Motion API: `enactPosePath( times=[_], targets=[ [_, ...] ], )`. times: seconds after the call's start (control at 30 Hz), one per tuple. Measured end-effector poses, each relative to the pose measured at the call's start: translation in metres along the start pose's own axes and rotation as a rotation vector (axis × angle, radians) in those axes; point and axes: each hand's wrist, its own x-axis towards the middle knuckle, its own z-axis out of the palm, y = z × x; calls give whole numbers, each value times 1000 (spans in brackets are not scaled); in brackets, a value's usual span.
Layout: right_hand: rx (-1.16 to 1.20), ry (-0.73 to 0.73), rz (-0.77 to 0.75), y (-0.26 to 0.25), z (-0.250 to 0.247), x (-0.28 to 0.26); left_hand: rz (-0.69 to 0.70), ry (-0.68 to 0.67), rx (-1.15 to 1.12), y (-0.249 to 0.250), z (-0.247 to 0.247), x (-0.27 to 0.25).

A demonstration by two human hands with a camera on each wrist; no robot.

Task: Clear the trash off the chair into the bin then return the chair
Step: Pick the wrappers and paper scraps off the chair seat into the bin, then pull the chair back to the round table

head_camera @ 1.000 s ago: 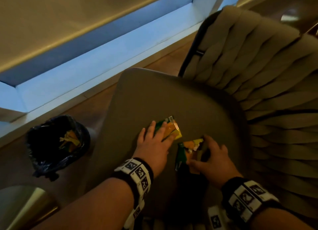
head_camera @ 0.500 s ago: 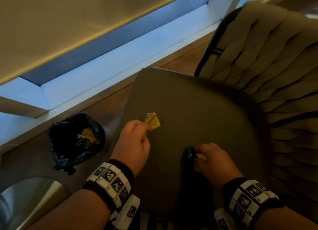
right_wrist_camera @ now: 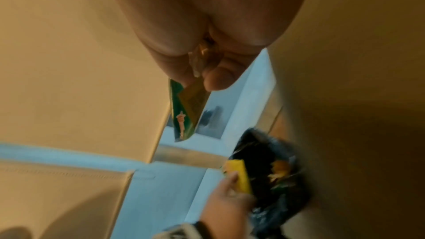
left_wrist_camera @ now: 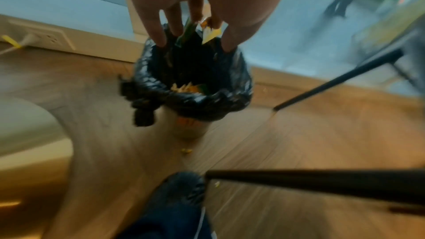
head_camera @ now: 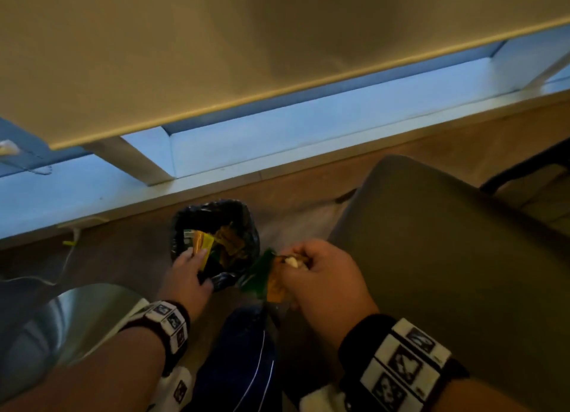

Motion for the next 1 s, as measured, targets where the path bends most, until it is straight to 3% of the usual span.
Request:
enactPosePath(
  times=[0.13,0.23,0.37,0.47,0.53,0.67,0.77,1.0],
  targets=[
    [-81,-100,18,-23,61,55,-74,-118,39,-32,17,-4],
    [-168,-92,102,-19,93,94,-233,-184,-44,-39,38,-22],
    [-260,-87,232,-1,121,135,-303,-463,-52,-27,70,-44],
    [-52,-178,353,17,136,153,-313,-703,-59,-22,81,-50],
    [53,-234,381,24,141,153,-333,-753,-23,-26,80,-51],
    [88,-178,383,25,118,133,-270,-544,59,-21,61,-56],
    [228,-177,418,9,85,107,-249,-328,-45,-3,32,-55],
    [237,13,313,-26,-55,-34,-16,-73,-321,96,-71,-89]
  ],
)
